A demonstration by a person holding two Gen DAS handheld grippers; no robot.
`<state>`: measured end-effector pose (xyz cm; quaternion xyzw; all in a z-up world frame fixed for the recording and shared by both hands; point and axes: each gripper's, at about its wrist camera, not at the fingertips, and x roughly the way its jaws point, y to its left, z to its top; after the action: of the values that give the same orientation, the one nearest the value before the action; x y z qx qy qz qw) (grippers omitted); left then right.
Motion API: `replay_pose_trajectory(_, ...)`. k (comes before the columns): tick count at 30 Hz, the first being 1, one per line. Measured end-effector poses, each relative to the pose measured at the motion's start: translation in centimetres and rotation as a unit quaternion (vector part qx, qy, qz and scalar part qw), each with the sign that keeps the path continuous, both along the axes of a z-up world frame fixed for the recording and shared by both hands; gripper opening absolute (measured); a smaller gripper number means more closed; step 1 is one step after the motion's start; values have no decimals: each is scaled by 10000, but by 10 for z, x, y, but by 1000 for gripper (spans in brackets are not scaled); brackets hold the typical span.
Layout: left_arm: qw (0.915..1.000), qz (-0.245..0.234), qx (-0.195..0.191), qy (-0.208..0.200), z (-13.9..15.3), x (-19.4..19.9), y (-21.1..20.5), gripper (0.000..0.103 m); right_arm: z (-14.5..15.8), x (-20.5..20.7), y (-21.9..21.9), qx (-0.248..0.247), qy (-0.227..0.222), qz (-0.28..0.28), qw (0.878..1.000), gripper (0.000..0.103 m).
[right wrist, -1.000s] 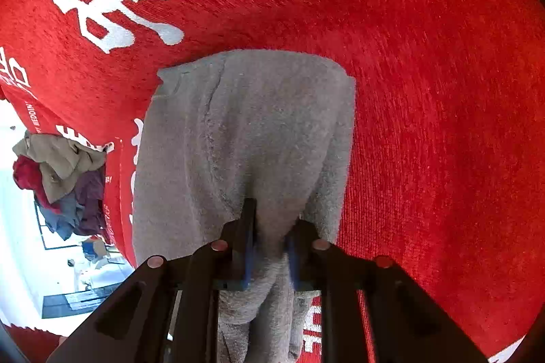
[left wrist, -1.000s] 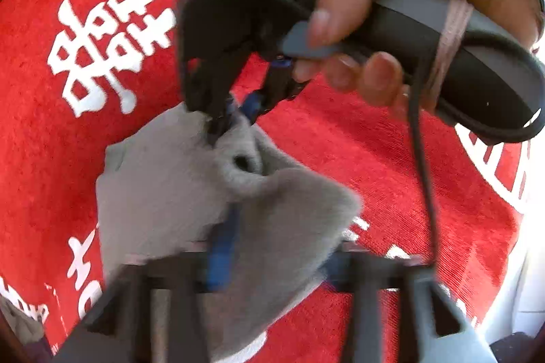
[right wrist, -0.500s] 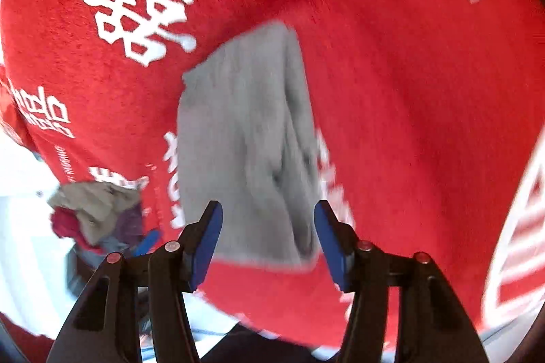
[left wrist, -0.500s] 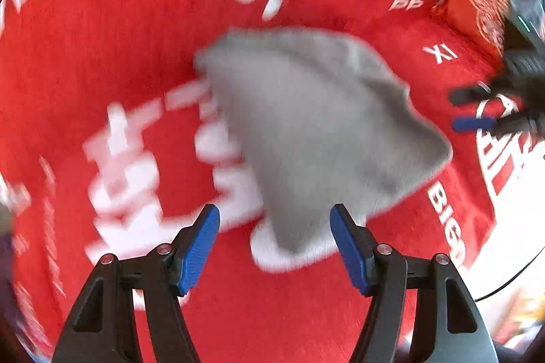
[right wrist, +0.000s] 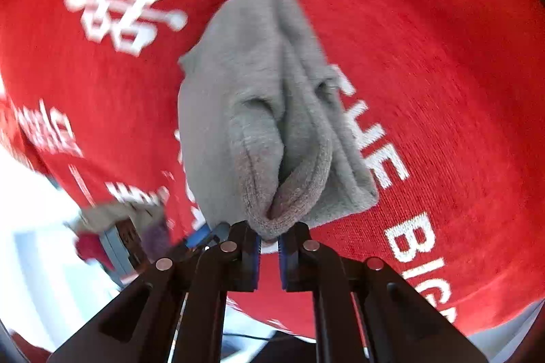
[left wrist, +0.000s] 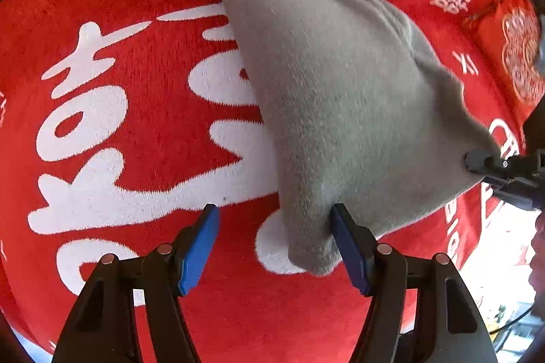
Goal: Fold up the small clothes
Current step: 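Open both grippers and release the refolded sweater, then pinch and straighten the folded edge with the right gripper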
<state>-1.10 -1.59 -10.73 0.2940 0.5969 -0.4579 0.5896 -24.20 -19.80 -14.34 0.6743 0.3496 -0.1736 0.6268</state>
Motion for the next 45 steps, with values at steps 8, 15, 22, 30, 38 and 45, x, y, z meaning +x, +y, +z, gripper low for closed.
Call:
replay_pose_trajectory(8,9998,-88,-6,-170,-1,-5,9,70,-29,-18,13,-20,811,174,9966,33)
replay_pose_trajectory(15,9996,125,10,-234,24,5,-4,70,16,-35,-11,-542,964,120,9938,56)
replay_pose_trajectory(22,9973,615,179,-365,28,19,-29,73,21,16,-61,-731,484,65,9961,53)
replay_pose_trajectory(30,9938,941,314,-507,18,19,-38,103,-3,51,-73,-970,1027,609,9881,13)
replay_pose_trajectory(38,9930,892,534,-561,6,18,-42,103,-10,42,-73,-1106,1176,700,9844,23)
replay_pose_trajectory(45,9923,915,648,-525,1,19,-46,103,-11,37,-71,-1030,1189,603,9857,28)
